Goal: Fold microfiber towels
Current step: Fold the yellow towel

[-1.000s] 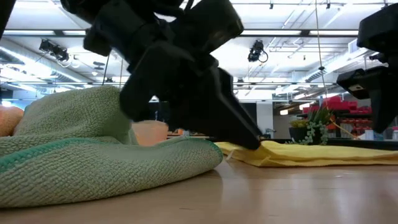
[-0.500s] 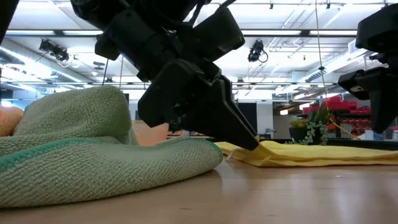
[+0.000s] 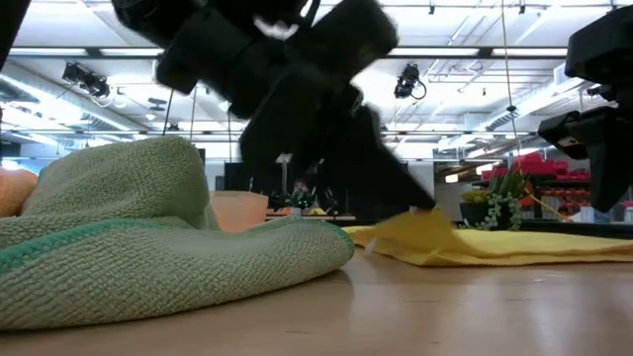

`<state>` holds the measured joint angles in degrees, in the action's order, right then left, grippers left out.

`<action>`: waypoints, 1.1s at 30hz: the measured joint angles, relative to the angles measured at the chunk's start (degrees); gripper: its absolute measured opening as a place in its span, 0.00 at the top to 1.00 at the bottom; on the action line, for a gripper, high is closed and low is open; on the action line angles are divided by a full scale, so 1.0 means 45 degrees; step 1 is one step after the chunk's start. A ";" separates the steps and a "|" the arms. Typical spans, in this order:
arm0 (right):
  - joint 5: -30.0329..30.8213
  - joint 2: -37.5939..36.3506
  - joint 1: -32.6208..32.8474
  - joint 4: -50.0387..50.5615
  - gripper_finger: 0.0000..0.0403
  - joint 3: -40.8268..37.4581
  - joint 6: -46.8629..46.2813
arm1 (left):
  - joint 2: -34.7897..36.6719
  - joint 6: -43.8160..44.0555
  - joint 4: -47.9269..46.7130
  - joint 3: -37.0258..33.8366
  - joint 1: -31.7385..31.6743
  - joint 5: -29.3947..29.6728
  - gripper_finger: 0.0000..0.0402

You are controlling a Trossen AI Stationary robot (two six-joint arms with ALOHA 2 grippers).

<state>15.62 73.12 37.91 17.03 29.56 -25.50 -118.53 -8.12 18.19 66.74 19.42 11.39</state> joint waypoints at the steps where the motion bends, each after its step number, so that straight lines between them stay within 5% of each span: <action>1: 0.0000 0.0000 -0.0005 0.0002 0.61 0.0000 0.0000 | 0.0025 -0.0006 0.0050 0.0147 0.0020 0.0017 0.99; 19: -0.0151 0.0010 -0.0063 0.0138 0.61 0.0000 -0.0360 | -0.2698 0.2068 0.0496 0.2467 0.0523 -0.0073 0.98; 33: -0.0151 0.0010 -0.0063 0.0153 0.61 0.0000 -0.0408 | -0.2700 0.4660 0.0424 0.2472 0.0071 -0.1829 0.59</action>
<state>14.94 73.17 37.63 17.72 29.56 -27.33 -130.68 12.85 20.10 77.87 19.73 3.16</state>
